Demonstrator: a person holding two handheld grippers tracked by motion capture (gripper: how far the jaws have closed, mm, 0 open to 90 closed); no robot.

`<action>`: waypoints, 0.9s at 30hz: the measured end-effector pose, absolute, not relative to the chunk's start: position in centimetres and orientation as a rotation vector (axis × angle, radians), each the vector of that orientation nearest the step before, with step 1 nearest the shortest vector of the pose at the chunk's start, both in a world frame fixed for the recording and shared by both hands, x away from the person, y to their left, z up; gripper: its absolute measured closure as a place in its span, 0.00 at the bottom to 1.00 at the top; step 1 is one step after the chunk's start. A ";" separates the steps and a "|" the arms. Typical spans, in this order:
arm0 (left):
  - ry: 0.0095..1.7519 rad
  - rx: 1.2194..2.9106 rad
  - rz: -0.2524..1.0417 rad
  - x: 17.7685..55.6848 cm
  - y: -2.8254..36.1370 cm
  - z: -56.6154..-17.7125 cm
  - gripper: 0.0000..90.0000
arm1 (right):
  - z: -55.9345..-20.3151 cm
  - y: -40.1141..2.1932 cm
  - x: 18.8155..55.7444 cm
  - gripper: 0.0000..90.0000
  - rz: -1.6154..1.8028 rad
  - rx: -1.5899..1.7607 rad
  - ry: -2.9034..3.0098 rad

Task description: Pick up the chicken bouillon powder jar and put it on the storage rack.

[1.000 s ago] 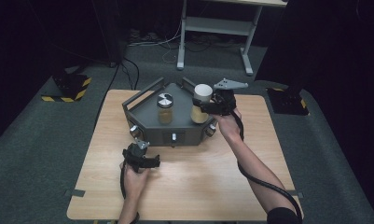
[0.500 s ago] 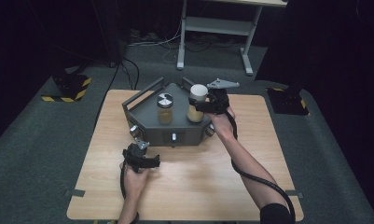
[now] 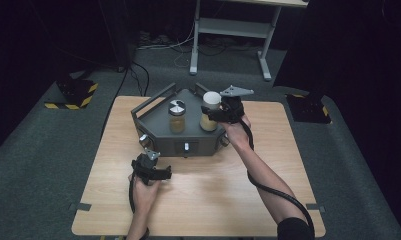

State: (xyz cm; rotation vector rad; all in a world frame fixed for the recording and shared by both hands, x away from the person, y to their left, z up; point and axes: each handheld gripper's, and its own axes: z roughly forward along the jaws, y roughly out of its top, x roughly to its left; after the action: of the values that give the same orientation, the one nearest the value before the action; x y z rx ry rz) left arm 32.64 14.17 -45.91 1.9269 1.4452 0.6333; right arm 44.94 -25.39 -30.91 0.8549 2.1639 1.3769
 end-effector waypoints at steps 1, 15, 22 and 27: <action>1.445 1.927 0.634 32.6 14.2 -45.9 0.03 | -31.0 -25.4 44.9 0.38 1.379 0.854 2.162; 1.445 1.928 0.634 32.6 14.2 -45.9 0.03 | -30.6 -26.5 44.7 0.11 1.441 0.850 2.158; 1.445 1.927 0.634 32.6 14.2 -45.9 0.03 | -31.0 -27.3 44.4 0.08 1.437 0.850 2.154; 1.446 1.927 0.633 32.6 14.2 -45.9 0.03 | -31.4 -28.1 44.0 0.08 1.440 0.846 2.155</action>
State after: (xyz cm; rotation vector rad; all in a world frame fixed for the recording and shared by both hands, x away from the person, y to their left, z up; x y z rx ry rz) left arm 32.64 14.17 -45.91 1.9267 1.4455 0.6335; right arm 43.96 -28.15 -31.41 0.8464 2.1545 1.4395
